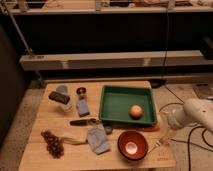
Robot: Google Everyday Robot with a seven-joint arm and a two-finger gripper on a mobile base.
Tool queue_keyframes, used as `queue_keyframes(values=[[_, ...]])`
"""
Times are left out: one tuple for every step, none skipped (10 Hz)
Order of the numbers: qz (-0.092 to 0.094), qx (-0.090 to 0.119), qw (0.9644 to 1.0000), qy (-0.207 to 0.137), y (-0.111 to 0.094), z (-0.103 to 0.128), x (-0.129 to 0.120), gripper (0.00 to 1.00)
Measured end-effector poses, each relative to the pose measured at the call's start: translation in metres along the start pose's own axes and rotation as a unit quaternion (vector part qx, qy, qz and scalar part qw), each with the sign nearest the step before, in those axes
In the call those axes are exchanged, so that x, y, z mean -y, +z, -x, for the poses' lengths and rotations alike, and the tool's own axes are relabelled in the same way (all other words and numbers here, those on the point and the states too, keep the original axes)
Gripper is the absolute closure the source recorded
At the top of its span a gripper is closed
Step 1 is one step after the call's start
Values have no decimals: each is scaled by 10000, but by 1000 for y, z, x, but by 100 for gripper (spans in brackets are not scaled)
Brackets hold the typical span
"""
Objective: Place pepper in metal cup
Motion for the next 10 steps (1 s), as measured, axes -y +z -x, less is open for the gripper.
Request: queue_keyframes(values=[[-27, 43, 10000, 67, 2, -2, -4, 20], [-51, 74, 9999, 114, 4, -3, -7, 20], [-67, 103, 9998, 168, 6, -5, -10, 20], [-55, 107, 9997, 198, 8, -4, -11, 20], [-42, 97, 9997, 225, 9, -4, -12, 20], [-13, 92, 9996, 261, 12, -3, -12, 20], [0, 98, 9996, 264, 12, -1, -10, 20], [21, 104, 9996, 253, 13, 1, -9, 20], [44, 113, 9996, 237, 14, 5, -5, 20], [77, 122, 9996, 240, 15, 7, -4, 20]])
